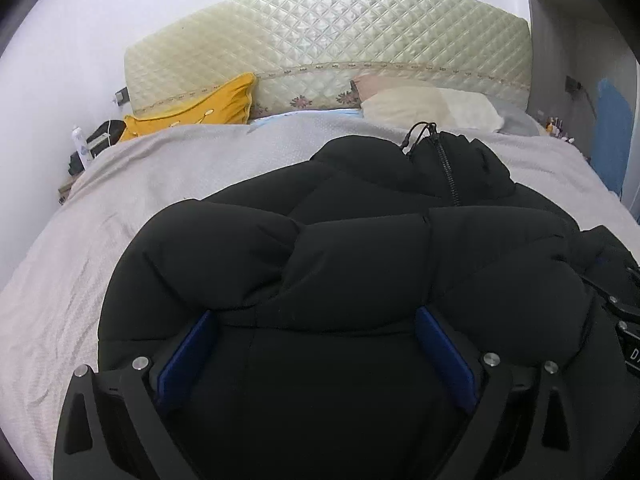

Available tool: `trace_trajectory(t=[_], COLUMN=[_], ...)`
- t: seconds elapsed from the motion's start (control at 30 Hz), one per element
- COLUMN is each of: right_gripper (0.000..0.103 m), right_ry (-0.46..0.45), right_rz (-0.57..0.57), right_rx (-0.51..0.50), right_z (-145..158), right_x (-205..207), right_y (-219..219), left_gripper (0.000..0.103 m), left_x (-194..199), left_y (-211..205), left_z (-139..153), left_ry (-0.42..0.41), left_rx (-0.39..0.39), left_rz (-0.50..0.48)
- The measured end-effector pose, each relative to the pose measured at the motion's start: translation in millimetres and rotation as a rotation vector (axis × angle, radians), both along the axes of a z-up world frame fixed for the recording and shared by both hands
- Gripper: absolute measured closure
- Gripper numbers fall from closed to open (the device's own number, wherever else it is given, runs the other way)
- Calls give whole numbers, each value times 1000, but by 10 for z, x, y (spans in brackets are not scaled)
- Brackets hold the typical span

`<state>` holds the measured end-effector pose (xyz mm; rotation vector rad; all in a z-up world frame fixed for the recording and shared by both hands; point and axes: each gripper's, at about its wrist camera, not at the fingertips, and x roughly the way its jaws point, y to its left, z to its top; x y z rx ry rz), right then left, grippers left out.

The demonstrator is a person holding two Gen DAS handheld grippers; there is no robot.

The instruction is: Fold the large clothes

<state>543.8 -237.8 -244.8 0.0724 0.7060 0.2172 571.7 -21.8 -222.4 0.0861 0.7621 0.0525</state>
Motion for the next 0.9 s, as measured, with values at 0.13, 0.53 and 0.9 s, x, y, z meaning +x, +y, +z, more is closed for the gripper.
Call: trace_trajectory(t=[0.13,0.53,0.9], right_gripper=[20,19,19], right_ry=[34,-19,-114], right_rz=[0,-28,-21], right_rx=[-30,-21,-32], right_z=[-6,921,1580], right_x=[-6,-771,-2073], right_y=[38,-44,-48], left_gripper=[3,4,4], left_x=[-36,-913,-2304], left_y=[25,44,165], left_z=[80,987,1580], left_ry=[26,6,-37], left_rx=[8,-80,-148], left_rz=[-3,-2,-21])
